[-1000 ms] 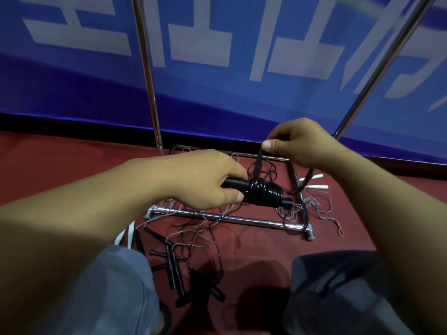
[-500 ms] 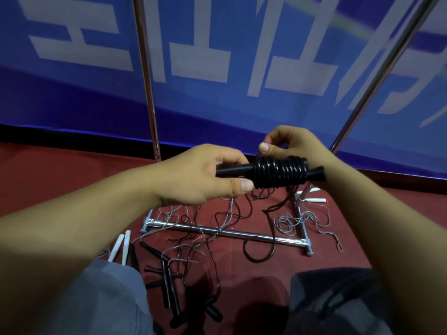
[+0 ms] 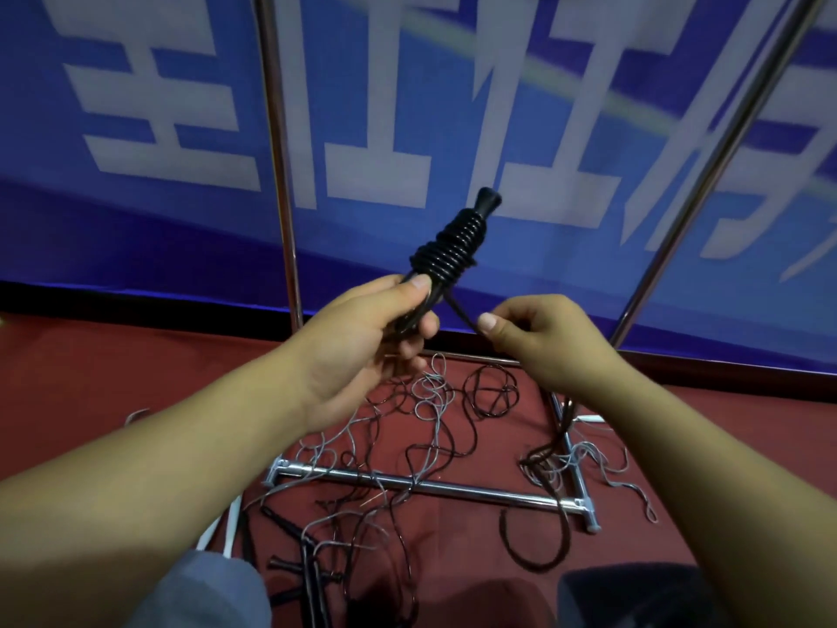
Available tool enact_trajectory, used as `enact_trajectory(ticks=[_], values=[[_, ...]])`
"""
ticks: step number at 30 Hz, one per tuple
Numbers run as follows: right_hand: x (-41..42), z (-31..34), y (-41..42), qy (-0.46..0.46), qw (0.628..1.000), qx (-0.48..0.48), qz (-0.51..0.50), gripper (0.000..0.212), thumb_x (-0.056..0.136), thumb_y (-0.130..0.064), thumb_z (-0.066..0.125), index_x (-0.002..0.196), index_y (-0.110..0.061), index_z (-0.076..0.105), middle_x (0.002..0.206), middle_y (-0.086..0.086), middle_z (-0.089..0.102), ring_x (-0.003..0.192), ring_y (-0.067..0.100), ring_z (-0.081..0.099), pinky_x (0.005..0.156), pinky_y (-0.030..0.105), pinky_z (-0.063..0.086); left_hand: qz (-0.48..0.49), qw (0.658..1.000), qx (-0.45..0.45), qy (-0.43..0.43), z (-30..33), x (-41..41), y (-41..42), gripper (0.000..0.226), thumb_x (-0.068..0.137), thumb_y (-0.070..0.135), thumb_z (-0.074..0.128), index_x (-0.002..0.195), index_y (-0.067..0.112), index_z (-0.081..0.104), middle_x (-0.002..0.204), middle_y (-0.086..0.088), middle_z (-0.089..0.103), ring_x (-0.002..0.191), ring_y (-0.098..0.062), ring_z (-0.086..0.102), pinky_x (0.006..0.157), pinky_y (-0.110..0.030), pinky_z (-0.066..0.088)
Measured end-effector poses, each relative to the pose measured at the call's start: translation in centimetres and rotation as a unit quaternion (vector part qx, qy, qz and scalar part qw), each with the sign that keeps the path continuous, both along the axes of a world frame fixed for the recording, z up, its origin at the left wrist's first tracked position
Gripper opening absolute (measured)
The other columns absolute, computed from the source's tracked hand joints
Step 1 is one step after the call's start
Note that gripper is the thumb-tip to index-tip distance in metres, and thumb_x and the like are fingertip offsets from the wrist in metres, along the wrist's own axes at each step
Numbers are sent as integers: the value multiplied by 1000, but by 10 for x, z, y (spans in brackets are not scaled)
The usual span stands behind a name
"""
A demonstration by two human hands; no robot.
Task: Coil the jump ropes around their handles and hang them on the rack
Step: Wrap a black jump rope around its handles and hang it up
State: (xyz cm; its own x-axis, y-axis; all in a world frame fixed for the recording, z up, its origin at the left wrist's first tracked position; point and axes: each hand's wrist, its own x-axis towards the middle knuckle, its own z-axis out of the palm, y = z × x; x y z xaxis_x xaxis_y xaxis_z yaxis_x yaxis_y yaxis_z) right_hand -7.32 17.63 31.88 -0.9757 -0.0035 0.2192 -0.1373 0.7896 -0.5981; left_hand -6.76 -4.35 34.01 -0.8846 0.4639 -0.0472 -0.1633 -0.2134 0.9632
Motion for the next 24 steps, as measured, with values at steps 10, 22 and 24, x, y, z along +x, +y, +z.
enact_trajectory(ticks=[10,22,24], values=[[10,5,-13,-125,990,-66,28,39,102,-40,54,77,-13,67,66,-1,57,62,13,46,62,30,40,42,999,10,-8,-2,-7,-4,16,103,29,48,90,21,55,70,4,58,55,-9,43,65,-29,40],[16,6,-26,-213,936,-277,41,31,105,-34,47,80,-19,58,65,2,54,53,13,40,55,31,30,173,980,-75,58,-12,-23,-7,19,101,29,54,89,20,66,68,2,62,53,-8,43,58,-26,42],[20,8,-31,-203,934,-289,46,30,106,-33,46,83,-17,57,64,1,53,52,12,39,56,31,32,198,974,-93,59,-13,-27,-8,22,101,30,55,87,18,67,67,3,64,51,-8,44,58,-27,43]])
